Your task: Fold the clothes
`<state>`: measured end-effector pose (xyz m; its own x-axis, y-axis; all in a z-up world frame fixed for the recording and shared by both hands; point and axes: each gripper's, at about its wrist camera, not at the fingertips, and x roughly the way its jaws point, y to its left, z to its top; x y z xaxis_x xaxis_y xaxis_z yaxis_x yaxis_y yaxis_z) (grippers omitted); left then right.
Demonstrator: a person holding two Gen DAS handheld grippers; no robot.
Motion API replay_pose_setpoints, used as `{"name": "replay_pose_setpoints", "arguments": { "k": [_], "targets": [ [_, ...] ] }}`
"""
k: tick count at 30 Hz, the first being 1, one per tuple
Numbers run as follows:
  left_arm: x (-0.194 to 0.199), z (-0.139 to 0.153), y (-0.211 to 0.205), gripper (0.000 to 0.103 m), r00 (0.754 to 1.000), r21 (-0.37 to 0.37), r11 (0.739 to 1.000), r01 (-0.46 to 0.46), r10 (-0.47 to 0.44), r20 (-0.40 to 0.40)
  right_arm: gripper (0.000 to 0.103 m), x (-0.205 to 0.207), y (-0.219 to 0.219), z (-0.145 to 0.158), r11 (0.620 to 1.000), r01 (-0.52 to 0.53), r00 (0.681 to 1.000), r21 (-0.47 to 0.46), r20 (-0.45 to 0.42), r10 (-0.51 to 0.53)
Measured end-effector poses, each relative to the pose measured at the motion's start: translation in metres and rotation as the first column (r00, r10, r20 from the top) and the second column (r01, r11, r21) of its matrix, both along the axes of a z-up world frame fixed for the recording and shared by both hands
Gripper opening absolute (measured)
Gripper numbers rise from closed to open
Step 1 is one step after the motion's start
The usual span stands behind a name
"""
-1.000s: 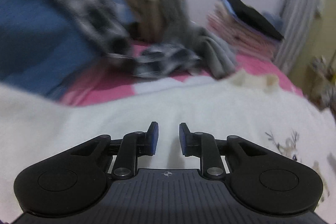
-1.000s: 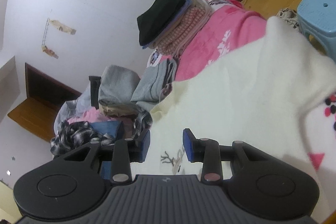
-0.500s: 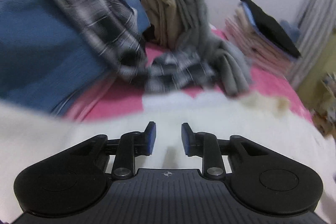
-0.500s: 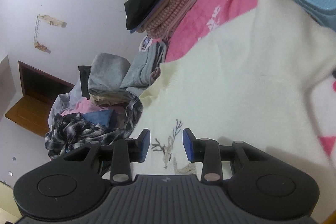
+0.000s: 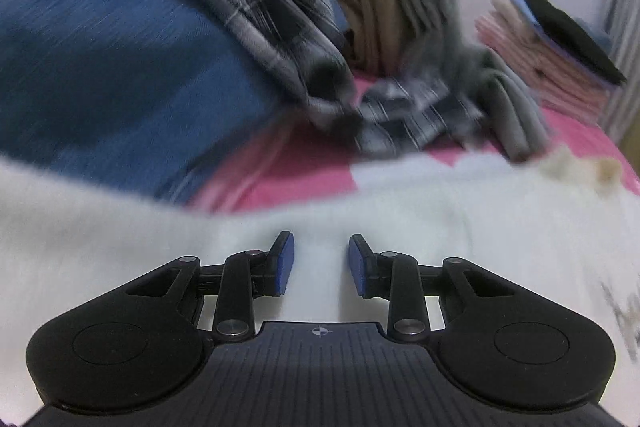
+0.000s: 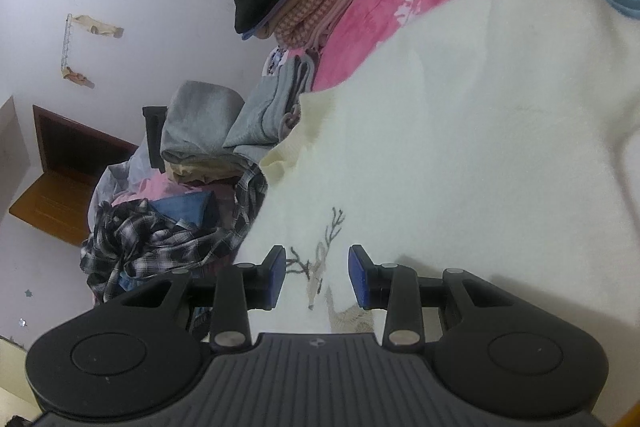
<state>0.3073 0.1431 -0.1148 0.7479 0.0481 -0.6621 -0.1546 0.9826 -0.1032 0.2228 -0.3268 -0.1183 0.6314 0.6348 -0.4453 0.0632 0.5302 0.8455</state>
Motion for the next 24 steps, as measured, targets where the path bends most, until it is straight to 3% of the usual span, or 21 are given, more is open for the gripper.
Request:
{"name": "replay_pose_setpoints", "arguments": {
  "k": [5,7,12,15,19,24],
  "targets": [
    [0.013,0.017,0.020,0.030,0.994,-0.069,0.993,-0.099,0.103,0.043,0.037,-0.006,-0.002,0.006,1.000,0.015,1.000,-0.006,0.003,-0.015],
    [0.005,0.031,0.033,0.031,0.990,-0.135,0.984,-0.118,0.128,0.063,0.037,-0.009,-0.002,0.009,1.000,0.020,1.000,-0.008,0.010,-0.020],
    [-0.033,0.077,0.050,0.035,0.990,-0.153,0.983,-0.101,0.115,0.086,0.038,-0.016,-0.004,0.020,0.999,0.038,0.999,-0.018,0.032,-0.037],
    [-0.054,0.099,0.044,0.041,0.995,-0.151,0.987,-0.045,0.058,0.081,0.040,-0.021,-0.012,0.028,0.995,0.097,0.994,-0.036,0.047,-0.095],
    [-0.077,0.100,0.008,0.047,0.995,-0.169,0.981,0.096,-0.090,0.040,0.041,-0.031,-0.040,0.034,0.969,0.238,0.971,-0.068,0.046,-0.235],
    [-0.097,0.075,-0.053,0.048,0.963,-0.199,0.945,0.260,-0.269,-0.021,0.046,-0.054,-0.111,0.040,0.876,0.476,0.880,-0.077,0.062,-0.472]
  ]
}}
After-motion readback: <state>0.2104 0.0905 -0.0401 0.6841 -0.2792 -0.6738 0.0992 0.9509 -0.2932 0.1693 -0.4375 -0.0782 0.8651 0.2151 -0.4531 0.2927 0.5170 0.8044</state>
